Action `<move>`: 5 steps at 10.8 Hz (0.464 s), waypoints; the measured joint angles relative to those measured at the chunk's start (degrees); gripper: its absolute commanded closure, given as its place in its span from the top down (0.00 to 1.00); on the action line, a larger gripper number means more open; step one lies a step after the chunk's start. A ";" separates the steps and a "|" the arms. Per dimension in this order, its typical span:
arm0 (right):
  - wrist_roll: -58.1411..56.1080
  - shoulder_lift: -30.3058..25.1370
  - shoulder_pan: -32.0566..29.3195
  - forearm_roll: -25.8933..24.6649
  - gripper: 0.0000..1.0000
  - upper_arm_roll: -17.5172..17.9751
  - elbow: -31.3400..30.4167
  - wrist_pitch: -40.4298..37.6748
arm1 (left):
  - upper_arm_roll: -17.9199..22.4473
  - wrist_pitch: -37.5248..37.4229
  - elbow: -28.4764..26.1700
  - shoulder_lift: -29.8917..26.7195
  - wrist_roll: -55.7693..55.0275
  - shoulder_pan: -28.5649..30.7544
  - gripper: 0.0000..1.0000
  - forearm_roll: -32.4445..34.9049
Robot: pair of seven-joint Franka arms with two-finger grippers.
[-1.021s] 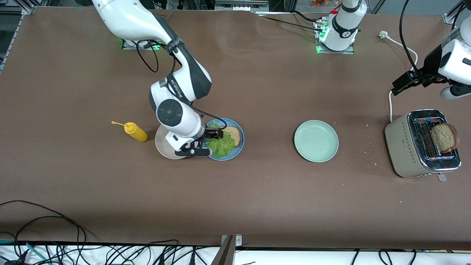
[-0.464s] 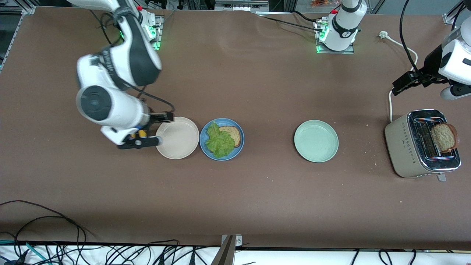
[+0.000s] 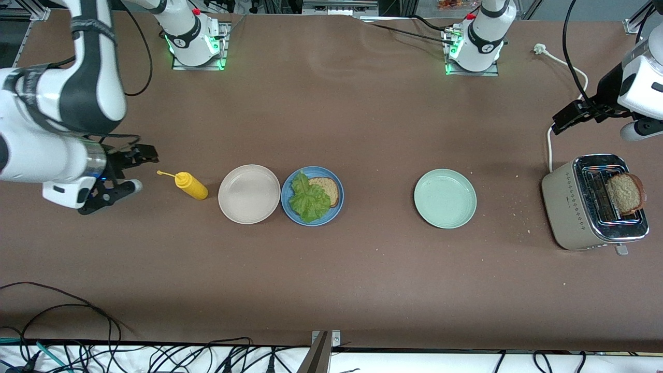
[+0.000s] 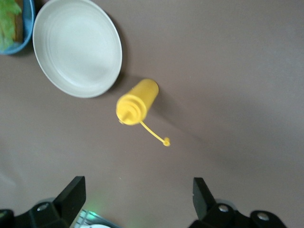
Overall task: Make sandwich in blue plate with both arms
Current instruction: 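Release the lettuce and draw the right gripper back beside the mustard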
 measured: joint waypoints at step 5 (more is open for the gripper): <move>-34.18 3.34 -14.05 11.92 1.00 -1.82 -4.54 0.02 | -0.12 -0.04 0.03 0.02 0.00 0.72 1.00 0.00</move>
